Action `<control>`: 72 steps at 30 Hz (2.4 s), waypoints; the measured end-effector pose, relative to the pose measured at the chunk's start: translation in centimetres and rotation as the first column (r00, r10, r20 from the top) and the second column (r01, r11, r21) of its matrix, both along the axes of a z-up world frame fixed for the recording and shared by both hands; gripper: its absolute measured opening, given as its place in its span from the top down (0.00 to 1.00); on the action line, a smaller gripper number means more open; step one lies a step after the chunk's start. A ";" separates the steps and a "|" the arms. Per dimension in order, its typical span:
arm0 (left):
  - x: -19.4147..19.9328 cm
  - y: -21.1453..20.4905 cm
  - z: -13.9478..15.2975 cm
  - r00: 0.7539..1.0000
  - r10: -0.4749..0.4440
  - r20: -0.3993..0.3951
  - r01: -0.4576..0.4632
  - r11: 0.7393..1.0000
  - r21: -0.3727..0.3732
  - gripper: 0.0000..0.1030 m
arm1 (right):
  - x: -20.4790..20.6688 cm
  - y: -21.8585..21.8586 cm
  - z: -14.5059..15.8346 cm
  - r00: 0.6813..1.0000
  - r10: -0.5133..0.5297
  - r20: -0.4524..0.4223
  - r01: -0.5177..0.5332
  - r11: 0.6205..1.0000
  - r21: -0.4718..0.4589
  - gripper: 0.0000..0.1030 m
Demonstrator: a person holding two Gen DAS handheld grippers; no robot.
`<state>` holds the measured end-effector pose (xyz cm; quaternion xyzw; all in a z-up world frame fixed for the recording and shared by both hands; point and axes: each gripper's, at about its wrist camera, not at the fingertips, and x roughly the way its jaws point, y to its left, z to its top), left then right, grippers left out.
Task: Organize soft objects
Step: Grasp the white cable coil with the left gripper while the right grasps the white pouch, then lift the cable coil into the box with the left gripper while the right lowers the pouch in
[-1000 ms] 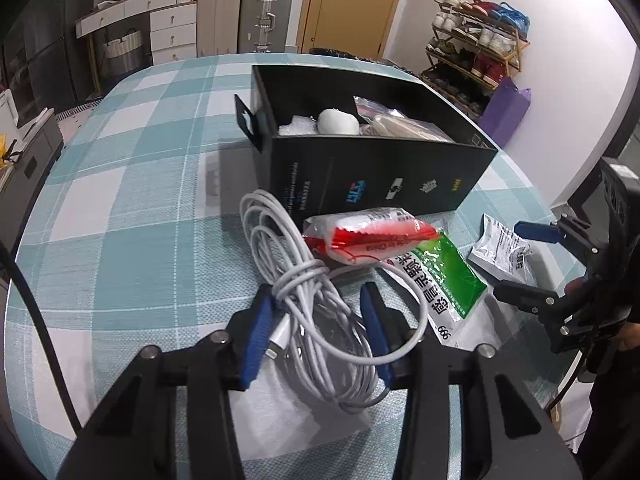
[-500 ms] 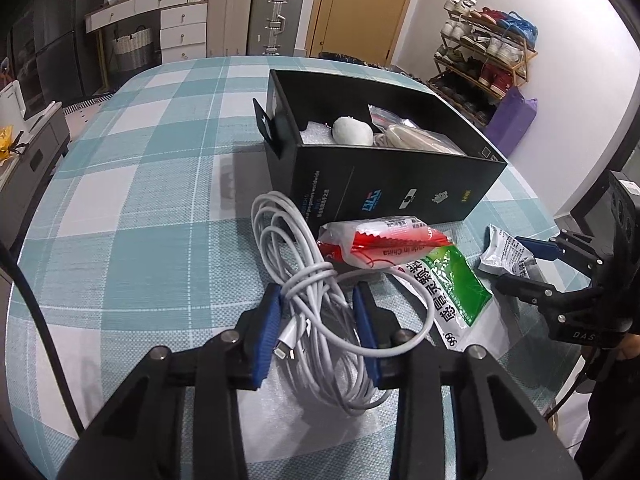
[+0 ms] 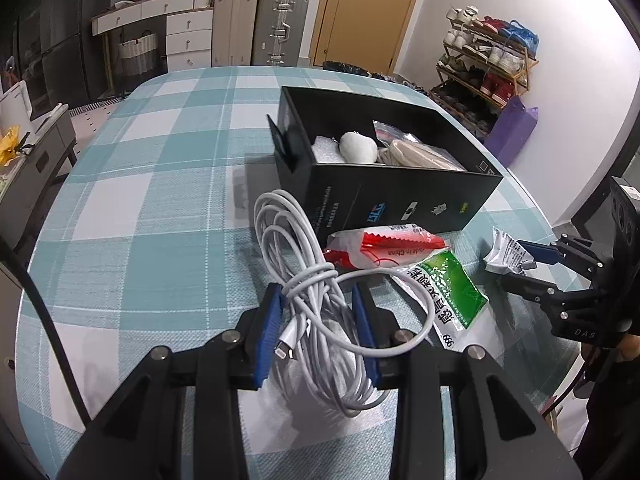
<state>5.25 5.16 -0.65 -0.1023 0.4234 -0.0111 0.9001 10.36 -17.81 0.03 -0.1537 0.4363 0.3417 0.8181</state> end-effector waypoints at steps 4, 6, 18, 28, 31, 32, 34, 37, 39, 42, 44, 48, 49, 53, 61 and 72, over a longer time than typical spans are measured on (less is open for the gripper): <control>-0.4 0.4 0.7 1.000 0.012 0.019 -0.012 1.000 -0.001 0.67 | -0.3 -0.1 0.7 1.000 0.000 0.019 0.000 1.000 0.014 0.50; -0.6 0.4 1.1 0.999 0.012 0.032 -0.012 1.000 0.000 0.67 | -0.5 -0.1 1.2 1.000 0.003 0.028 -0.003 1.000 0.023 0.51; -0.9 -0.4 3.3 0.994 -0.029 0.106 0.028 1.000 0.011 0.67 | -0.8 -0.5 3.4 0.997 -0.019 0.075 0.013 0.997 0.078 0.51; 0.4 -1.4 5.3 0.987 -0.058 0.147 0.054 0.998 0.030 0.67 | -0.8 -0.6 5.3 0.993 -0.033 0.112 0.019 0.991 0.130 0.51; 1.0 -1.5 6.0 0.986 -0.058 0.159 0.054 0.998 0.031 0.67 | -0.6 -0.3 5.8 0.992 -0.033 0.120 0.016 0.990 0.140 0.51; 1.2 -1.6 6.1 0.985 -0.058 0.161 0.053 0.998 0.033 0.67 | -0.5 -0.1 6.0 0.992 -0.031 0.120 0.014 0.990 0.143 0.51; 1.6 -1.6 6.6 0.984 -0.056 0.171 0.051 0.998 0.033 0.67 | -0.3 0.1 6.2 0.992 -0.032 0.124 0.013 0.989 0.148 0.51; 2.4 -1.7 7.1 0.981 -0.063 0.182 0.058 0.998 0.033 0.67 | 0.1 0.4 6.7 0.991 -0.032 0.129 0.011 0.987 0.160 0.51; 2.8 -1.8 7.3 0.980 -0.068 0.185 0.062 0.997 0.038 0.67 | 0.4 0.7 7.0 0.991 -0.035 0.132 0.013 0.986 0.165 0.51; 3.5 -2.0 7.6 0.979 -0.073 0.188 0.067 0.997 0.042 0.67 | 0.9 1.1 7.3 0.990 -0.039 0.132 0.016 0.985 0.171 0.51; 4.0 -2.0 7.6 0.979 -0.075 0.187 0.069 0.997 0.042 0.67 | 1.3 1.4 7.5 0.990 -0.043 0.132 0.020 0.985 0.171 0.51; 5.1 -2.0 7.8 0.978 -0.079 0.191 0.072 0.996 0.045 0.67 | 2.2 2.0 7.9 0.990 -0.053 0.131 0.029 0.984 0.178 0.51; 5.3 -2.0 7.8 0.978 -0.079 0.191 0.071 0.996 0.046 0.67 | 2.4 2.1 7.9 0.990 -0.056 0.132 0.032 0.983 0.179 0.51; 6.3 -2.0 7.9 0.977 -0.085 0.193 0.076 0.996 0.052 0.67 | 3.5 2.7 8.0 0.990 -0.061 0.125 0.038 0.982 0.184 0.51; 8.2 -2.2 7.2 0.978 -0.100 0.183 0.087 0.993 0.073 0.67 | 5.1 4.1 7.5 0.993 -0.049 0.106 0.030 0.984 0.173 0.51; 10.4 -2.8 5.7 0.980 -0.128 0.155 0.113 0.988 0.101 0.67 | 7.3 6.1 5.8 0.996 -0.024 0.089 0.012 0.991 0.135 0.51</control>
